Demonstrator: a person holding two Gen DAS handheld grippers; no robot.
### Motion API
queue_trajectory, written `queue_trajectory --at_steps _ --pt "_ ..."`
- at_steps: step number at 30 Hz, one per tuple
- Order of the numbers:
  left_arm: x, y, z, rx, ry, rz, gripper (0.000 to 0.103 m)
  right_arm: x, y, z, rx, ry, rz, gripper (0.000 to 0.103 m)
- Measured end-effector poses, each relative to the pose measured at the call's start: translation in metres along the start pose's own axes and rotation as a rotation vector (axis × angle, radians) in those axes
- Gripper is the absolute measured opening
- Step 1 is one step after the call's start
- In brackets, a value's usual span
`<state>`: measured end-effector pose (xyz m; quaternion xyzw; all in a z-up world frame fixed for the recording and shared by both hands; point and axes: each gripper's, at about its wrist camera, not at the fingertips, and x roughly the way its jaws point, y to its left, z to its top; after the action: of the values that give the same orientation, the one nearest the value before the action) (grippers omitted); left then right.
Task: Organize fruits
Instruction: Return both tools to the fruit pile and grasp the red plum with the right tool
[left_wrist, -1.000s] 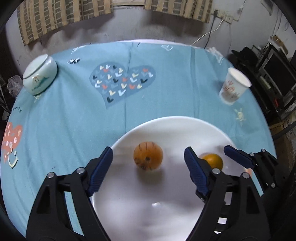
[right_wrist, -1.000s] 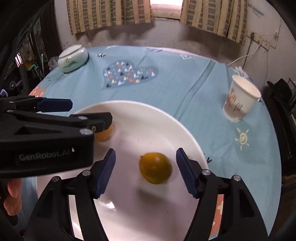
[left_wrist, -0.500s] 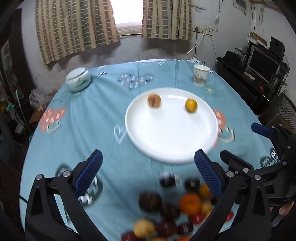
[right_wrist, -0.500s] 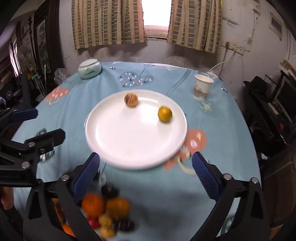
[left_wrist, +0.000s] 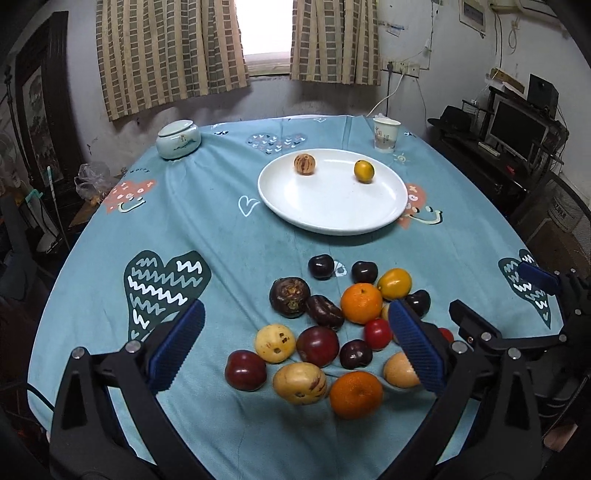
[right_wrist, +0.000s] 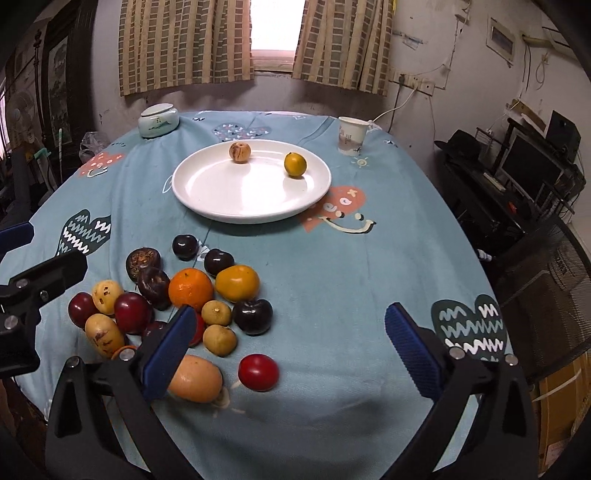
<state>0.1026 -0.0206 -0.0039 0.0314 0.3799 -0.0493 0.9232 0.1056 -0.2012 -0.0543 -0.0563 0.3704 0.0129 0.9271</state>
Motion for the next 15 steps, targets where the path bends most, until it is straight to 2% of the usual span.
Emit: queue_trajectory --at_steps 8,15 --pt "-0.005 0.004 -0.006 -0.003 0.003 0.005 0.101 -0.009 0.002 -0.007 -0.02 -0.004 0.001 0.102" --pt "-0.007 0.028 -0.044 -0.003 0.037 0.035 0.101 -0.008 -0.002 -0.039 -0.03 0.047 0.076 0.102"
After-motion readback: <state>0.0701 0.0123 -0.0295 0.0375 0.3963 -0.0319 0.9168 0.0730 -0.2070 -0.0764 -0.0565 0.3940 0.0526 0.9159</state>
